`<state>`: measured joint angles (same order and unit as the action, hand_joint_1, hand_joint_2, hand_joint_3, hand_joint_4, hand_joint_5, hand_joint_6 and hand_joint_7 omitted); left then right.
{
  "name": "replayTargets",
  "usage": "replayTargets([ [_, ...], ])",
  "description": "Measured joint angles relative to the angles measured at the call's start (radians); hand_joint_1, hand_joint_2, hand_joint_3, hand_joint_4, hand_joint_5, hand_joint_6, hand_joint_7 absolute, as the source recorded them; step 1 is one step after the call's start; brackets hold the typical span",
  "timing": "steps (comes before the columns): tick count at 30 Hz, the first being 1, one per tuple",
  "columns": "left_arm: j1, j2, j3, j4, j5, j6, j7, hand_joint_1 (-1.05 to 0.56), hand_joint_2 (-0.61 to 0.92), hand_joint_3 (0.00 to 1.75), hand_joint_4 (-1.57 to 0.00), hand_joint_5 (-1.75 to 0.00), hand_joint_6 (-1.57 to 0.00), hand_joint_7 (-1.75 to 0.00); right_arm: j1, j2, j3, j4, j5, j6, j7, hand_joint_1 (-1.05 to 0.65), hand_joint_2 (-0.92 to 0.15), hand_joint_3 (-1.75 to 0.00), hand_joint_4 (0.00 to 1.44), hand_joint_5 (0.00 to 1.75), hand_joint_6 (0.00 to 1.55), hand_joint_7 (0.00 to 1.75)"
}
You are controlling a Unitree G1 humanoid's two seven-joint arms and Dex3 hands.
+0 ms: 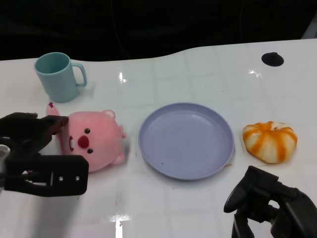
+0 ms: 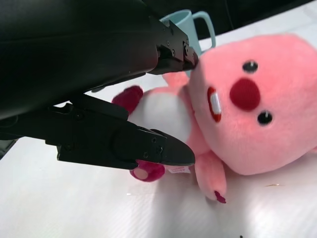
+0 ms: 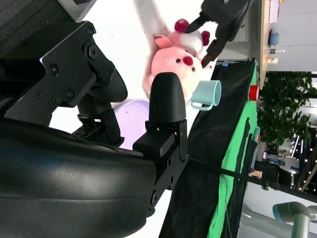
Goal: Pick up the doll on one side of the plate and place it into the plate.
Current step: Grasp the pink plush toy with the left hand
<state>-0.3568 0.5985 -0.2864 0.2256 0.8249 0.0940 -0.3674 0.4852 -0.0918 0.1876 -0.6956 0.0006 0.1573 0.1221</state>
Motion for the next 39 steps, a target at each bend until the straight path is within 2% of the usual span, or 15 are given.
replayTargets([
  [6, -0.060, -0.041, -0.066, 0.190, 0.026, -0.030, 0.148, -0.69, 0.92, 0.05, -0.08, -0.07, -0.16, -0.01, 0.003, 0.000, 0.000, -0.002, 0.000, 0.004, -0.001, 0.08, -0.43, -1.37, 0.73, 1.75, 0.62, 1.54],
  [11, -0.102, -0.061, -0.100, 0.347, 0.007, -0.086, 0.231, -0.55, 0.92, 0.11, -0.21, -0.11, -0.33, -0.06, 0.004, -0.001, -0.001, -0.003, 0.001, 0.009, -0.001, 0.06, -0.43, -1.36, 0.73, 1.75, 0.62, 1.53],
  [15, -0.151, -0.065, -0.106, 0.448, -0.033, -0.141, 0.251, -0.39, 0.92, 0.14, -0.52, -0.11, -0.57, -0.04, 0.003, -0.003, -0.004, -0.003, 0.002, 0.016, 0.000, 0.07, -0.43, -1.36, 0.72, 1.75, 0.62, 1.53],
  [18, -0.180, -0.075, -0.108, 0.520, -0.057, -0.181, 0.301, -0.28, 0.92, 0.12, -0.80, -0.21, -0.79, -0.11, 0.002, -0.005, -0.011, -0.002, 0.004, 0.016, 0.003, 0.08, -0.43, -1.36, 0.72, 1.75, 0.62, 1.53],
  [19, -0.186, -0.081, -0.107, 0.545, -0.066, -0.199, 0.328, -0.24, 0.92, 0.13, -0.90, -0.33, -0.92, -0.15, 0.002, -0.006, -0.012, -0.002, 0.004, 0.016, 0.003, 0.08, -0.43, -1.36, 0.72, 1.75, 0.62, 1.53],
  [21, -0.194, -0.089, -0.103, 0.592, -0.090, -0.240, 0.382, -0.19, 0.92, 0.16, -0.87, -0.92, -1.09, -0.25, 0.002, -0.009, -0.016, -0.001, 0.004, 0.016, 0.004, 0.07, -0.43, -1.35, 0.71, 1.75, 0.62, 1.53],
  [22, -0.199, -0.091, -0.104, 0.612, -0.094, -0.263, 0.404, -0.18, 0.92, 0.16, -0.85, -1.25, -1.10, -0.46, 0.003, -0.010, -0.019, -0.001, 0.004, 0.016, 0.004, 0.07, -0.43, -1.35, 0.71, 1.75, 0.62, 1.53],
  [23, -0.205, -0.091, -0.108, 0.629, -0.096, -0.282, 0.422, -0.17, 0.92, 0.20, -0.82, -1.49, -0.98, -0.90, 0.004, -0.010, -0.020, -0.001, 0.004, 0.016, 0.004, 0.07, -0.43, -1.34, 0.71, 1.75, 0.62, 1.53],
  [24, -0.212, -0.091, -0.114, 0.644, -0.097, -0.298, 0.435, -0.17, 0.92, 0.26, -0.80, -1.64, -0.84, -1.29, 0.004, -0.011, -0.021, -0.001, 0.004, 0.016, 0.004, 0.07, -0.44, -1.34, 0.71, 1.75, 0.62, 1.53],
  [26, -0.223, -0.092, -0.127, 0.659, -0.097, -0.308, 0.448, -0.18, 0.92, 0.31, -0.80, -1.72, -0.68, -1.65, 0.004, -0.011, -0.022, -0.001, 0.004, 0.016, 0.004, 0.07, -0.44, -1.34, 0.71, 1.75, 0.61, 1.53],
  [29, -0.227, -0.093, -0.132, 0.660, -0.105, -0.308, 0.449, -0.19, 0.91, 0.33, -0.79, -1.74, -0.63, -1.74, 0.004, -0.014, -0.027, -0.001, 0.005, 0.016, 0.005, 0.06, -0.44, -1.35, 0.71, 1.75, 0.61, 1.53],
  [34, -0.205, -0.097, -0.123, 0.629, -0.130, -0.303, 0.491, -0.19, 0.89, 0.31, -0.83, -1.75, -0.62, -1.75, 0.004, -0.015, -0.032, -0.001, 0.006, 0.016, 0.006, 0.06, -0.44, -1.36, 0.72, 1.75, 0.61, 1.53],
  [35, -0.192, -0.099, -0.111, 0.616, -0.141, -0.302, 0.507, -0.19, 0.84, 0.42, -0.86, -1.75, -0.64, -1.75, 0.004, -0.015, -0.032, -0.001, 0.007, 0.015, 0.006, 0.06, -0.44, -1.36, 0.72, 1.75, 0.61, 1.53],
  [36, -0.177, -0.103, -0.098, 0.605, -0.157, -0.301, 0.523, -0.19, 0.71, 0.69, -0.88, -1.75, -0.67, -1.75, 0.004, -0.015, -0.032, -0.001, 0.007, 0.014, 0.006, 0.06, -0.44, -1.36, 0.72, 1.75, 0.61, 1.53],
  [39, -0.139, -0.119, -0.063, 0.574, -0.183, -0.304, 0.581, -0.17, 0.56, 1.00, -0.91, -1.75, -0.70, -1.75, 0.004, -0.015, -0.031, 0.000, 0.007, 0.008, 0.006, 0.05, -0.43, -1.36, 0.72, 1.75, 0.61, 1.53],
])
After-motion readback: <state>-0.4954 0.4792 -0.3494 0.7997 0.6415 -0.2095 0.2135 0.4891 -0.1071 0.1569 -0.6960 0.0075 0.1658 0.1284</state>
